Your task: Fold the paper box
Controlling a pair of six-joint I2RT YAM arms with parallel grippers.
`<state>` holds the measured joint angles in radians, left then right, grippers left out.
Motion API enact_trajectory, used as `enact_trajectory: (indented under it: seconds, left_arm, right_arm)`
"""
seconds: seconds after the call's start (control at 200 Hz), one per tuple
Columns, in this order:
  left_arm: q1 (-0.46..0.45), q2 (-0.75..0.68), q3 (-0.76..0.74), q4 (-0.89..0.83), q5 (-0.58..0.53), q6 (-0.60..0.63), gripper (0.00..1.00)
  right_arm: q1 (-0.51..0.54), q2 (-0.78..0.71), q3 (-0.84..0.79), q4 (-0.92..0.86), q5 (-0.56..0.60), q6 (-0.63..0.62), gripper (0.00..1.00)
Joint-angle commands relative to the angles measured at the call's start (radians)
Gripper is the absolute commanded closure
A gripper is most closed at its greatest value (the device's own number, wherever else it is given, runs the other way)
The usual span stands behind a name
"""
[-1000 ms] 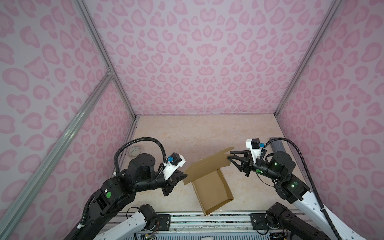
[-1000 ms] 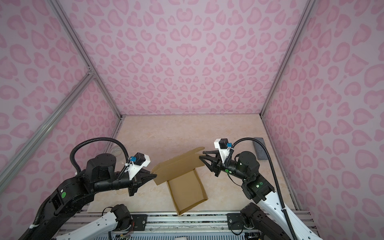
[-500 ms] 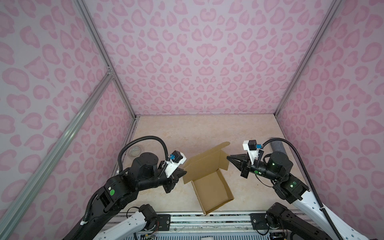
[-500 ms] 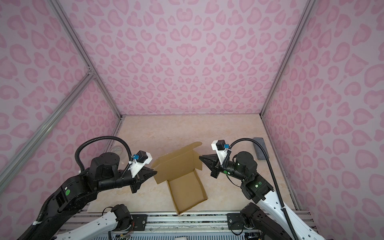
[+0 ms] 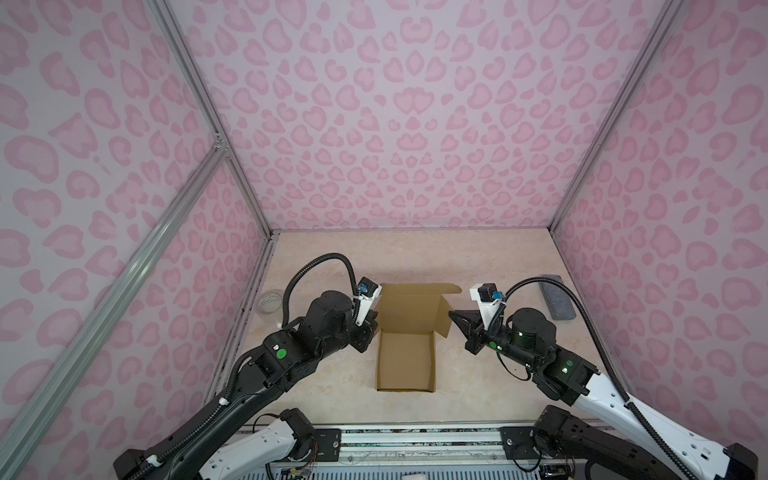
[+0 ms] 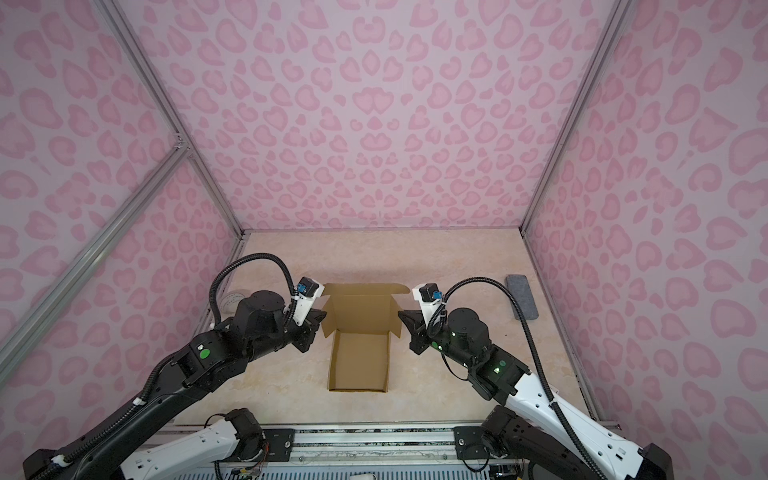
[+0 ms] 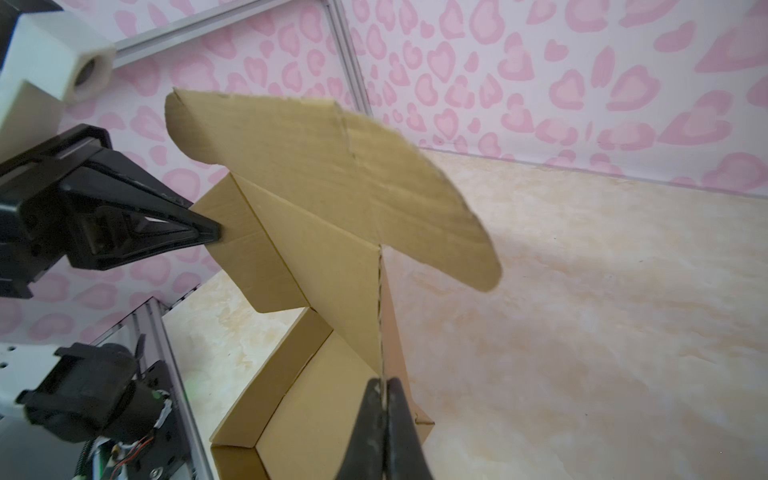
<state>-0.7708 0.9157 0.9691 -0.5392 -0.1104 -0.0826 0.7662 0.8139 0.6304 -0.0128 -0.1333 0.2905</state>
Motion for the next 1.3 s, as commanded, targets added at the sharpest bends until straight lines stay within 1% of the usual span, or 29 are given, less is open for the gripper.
enact_trajectory:
  seconds: [0.0, 0.085, 0.195, 0.335, 0.43, 0.705, 0.89, 0.945, 1.295]
  left_arm:
    - [0.001, 0.034, -0.034, 0.244, -0.102, -0.11, 0.96]
    - [0.002, 0.079, -0.073, 0.342, -0.131, -0.171, 0.96]
    - [0.002, 0.141, -0.131, 0.475, -0.142, -0.203, 0.96]
    - [0.002, 0.227, -0.154, 0.579, -0.14, -0.206, 0.96]
    - [0.002, 0.275, -0.152, 0.619, -0.132, -0.206, 0.96]
    - [0.003, 0.337, -0.191, 0.701, -0.12, -0.236, 0.96]
    - [0.003, 0.339, -0.245, 0.722, -0.127, -0.26, 0.96]
    - [0.003, 0.342, -0.256, 0.759, -0.117, -0.271, 0.96]
    - [0.002, 0.333, -0.3, 0.768, -0.103, -0.361, 0.96]
  right_arm:
    - [0.007, 0.031, -0.008, 0.061, 0.191, 0.043, 1.0]
    - [0.008, 0.059, -0.004, 0.073, 0.272, 0.067, 1.0]
    - [0.008, 0.105, 0.001, 0.089, 0.346, 0.103, 1.0]
    - [0.008, 0.183, 0.018, 0.096, 0.407, 0.14, 1.0]
    - [0.008, 0.224, 0.023, 0.114, 0.433, 0.157, 1.0]
    - [0.013, 0.297, 0.022, 0.161, 0.47, 0.214, 1.0]
    - [0.026, 0.319, 0.022, 0.159, 0.497, 0.247, 1.0]
    - [0.035, 0.325, 0.025, 0.155, 0.508, 0.252, 1.0]
    - [0.091, 0.34, 0.023, 0.104, 0.567, 0.288, 1.0]
